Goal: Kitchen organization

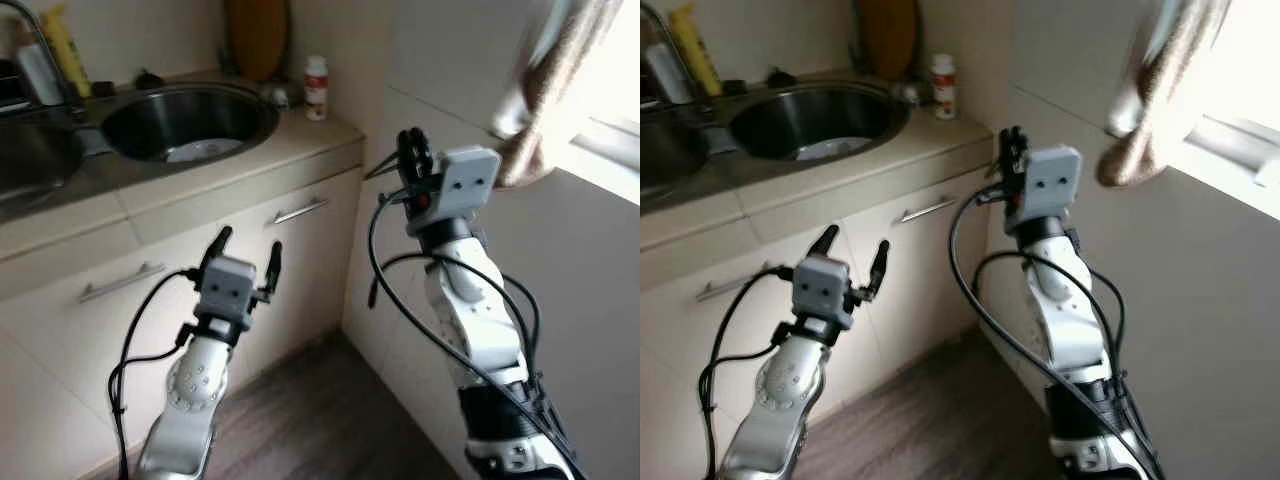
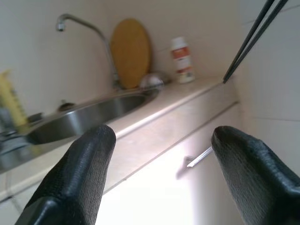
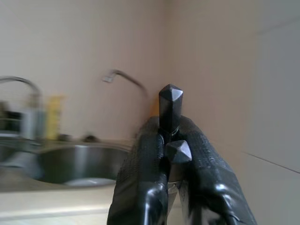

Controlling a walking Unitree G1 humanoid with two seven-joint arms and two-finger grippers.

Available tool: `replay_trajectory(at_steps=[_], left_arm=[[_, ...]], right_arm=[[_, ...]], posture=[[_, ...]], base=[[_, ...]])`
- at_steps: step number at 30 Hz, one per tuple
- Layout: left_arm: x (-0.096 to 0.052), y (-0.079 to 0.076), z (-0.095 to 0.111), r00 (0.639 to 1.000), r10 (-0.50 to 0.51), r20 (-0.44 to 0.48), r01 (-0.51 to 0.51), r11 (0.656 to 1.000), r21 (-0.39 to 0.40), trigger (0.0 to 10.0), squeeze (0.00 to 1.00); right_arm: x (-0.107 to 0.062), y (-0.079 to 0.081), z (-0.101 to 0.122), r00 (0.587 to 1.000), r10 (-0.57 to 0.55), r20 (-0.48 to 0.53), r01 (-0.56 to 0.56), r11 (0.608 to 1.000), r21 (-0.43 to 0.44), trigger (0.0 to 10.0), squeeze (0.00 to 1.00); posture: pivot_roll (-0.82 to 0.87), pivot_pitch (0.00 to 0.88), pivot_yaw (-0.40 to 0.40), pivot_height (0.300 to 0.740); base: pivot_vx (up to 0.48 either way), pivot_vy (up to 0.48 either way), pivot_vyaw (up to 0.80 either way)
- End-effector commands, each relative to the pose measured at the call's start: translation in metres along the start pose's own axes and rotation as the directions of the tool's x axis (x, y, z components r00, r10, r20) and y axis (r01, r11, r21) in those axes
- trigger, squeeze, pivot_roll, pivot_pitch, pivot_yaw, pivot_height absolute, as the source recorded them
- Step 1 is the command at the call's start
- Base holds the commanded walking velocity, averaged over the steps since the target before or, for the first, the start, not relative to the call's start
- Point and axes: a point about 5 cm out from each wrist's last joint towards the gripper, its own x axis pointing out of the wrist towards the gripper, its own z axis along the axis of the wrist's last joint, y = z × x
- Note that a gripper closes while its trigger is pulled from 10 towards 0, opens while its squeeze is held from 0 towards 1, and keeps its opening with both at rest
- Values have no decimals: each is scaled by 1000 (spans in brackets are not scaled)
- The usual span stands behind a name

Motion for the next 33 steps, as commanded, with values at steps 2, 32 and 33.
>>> replay_trajectory(at_steps=[2,32,33], left_arm=[[2,-9,5,999,-22,24,22,1000,-13,10000,0],[3,-2,11,998,21,66,-22,1000,15,10000,0],[3,-2,11,998,22,67,-23,1000,16,10000,0]], right_arm=[[1,-11,7,1000,-19,22,20,1000,-11,10000,0],[12,-10,16,999,-16,31,11,989,150,10000,0],[12,-9,15,999,-15,28,11,989,150,10000,0]], posture=[[104,0,-40,740],[117,0,-47,740],[117,0,-47,740]], base=[[0,0,800],[45,0,555],[270,0,0]])
